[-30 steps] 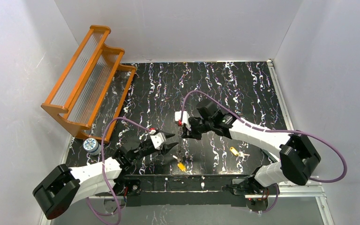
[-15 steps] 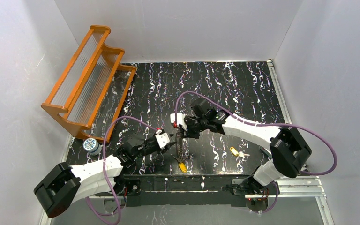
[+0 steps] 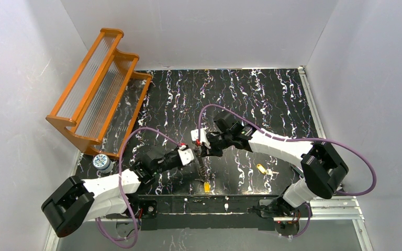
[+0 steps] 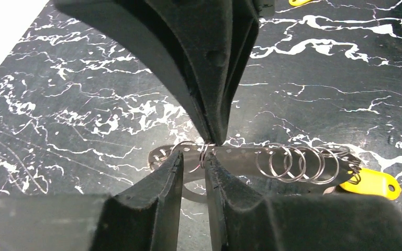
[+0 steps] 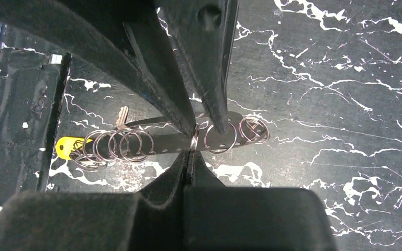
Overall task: Put the keys on the keyring
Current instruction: Adjust the keyring.
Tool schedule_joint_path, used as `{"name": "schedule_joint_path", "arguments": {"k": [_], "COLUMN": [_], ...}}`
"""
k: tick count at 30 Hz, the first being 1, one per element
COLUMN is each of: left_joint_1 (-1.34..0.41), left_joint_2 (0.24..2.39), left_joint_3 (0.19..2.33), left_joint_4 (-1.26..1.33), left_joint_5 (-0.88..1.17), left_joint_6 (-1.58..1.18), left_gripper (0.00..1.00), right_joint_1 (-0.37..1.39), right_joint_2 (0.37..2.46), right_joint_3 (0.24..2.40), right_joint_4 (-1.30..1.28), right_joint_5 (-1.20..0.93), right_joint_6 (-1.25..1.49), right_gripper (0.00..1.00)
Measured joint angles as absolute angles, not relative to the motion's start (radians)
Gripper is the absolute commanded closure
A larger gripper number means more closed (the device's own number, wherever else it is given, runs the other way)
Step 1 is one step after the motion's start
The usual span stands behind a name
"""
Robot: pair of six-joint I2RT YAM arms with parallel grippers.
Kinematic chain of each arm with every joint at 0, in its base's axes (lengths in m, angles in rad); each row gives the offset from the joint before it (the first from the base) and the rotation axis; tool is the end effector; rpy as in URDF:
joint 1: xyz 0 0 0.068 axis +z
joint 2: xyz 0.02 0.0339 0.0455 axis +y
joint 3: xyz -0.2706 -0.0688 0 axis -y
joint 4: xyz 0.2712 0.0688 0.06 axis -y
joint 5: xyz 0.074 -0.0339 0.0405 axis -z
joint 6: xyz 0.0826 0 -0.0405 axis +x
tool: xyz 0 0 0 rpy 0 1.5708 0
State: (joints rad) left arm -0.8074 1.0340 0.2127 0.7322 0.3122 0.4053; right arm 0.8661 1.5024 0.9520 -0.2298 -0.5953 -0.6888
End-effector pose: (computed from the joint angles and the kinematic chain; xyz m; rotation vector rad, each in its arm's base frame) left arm 0.1630 -0.2071 0.1748 1.1486 1.2346 -0.5622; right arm 0.2013 0.3083 0.1926 -1.8180 1.4286 0.7855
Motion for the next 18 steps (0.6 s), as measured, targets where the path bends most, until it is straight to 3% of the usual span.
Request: {"name": "schedule_joint_path", "arguments": {"k": [5,9,14,15,18], "left_joint_1": [-0.807,-0.807,-0.807,-0.807,-0.807], "left_joint_2": [1.085,1.114,1.125,1.125,1.122], "left_joint_3": [0.236,0.253,0.278,0.283,0.288], "left_joint_4": [0.731,0.727,0.687,0.677,0.665], "left_joint_5": [0.353,0.375,0.385,0.384,0.379], "left_joint_6": [0.418,0.419,0.426,0.427,0.423], "left_gripper": [0.88,1.0,1.0,1.0,1.0], "right_joint_1": [0.866,0.866,0.865,0.865,0.865], "right_joint_2": [1.502,1.502,1.502,1.501,1.485], "right_joint_3": [0.952,0.952,0.951,0.95,0.926], "right_joint_4": [-0.229,-0.23,-0.231,-0.23,-0.199], "right_joint_5": [-0.602,-0.604,-0.594,-0.591,-0.58], "right_joint_6": [-0.689,-0.689,-0.69,-0.689,-0.673], "right_gripper": [0.99,0.99,0.99,0.95,0.69]}}
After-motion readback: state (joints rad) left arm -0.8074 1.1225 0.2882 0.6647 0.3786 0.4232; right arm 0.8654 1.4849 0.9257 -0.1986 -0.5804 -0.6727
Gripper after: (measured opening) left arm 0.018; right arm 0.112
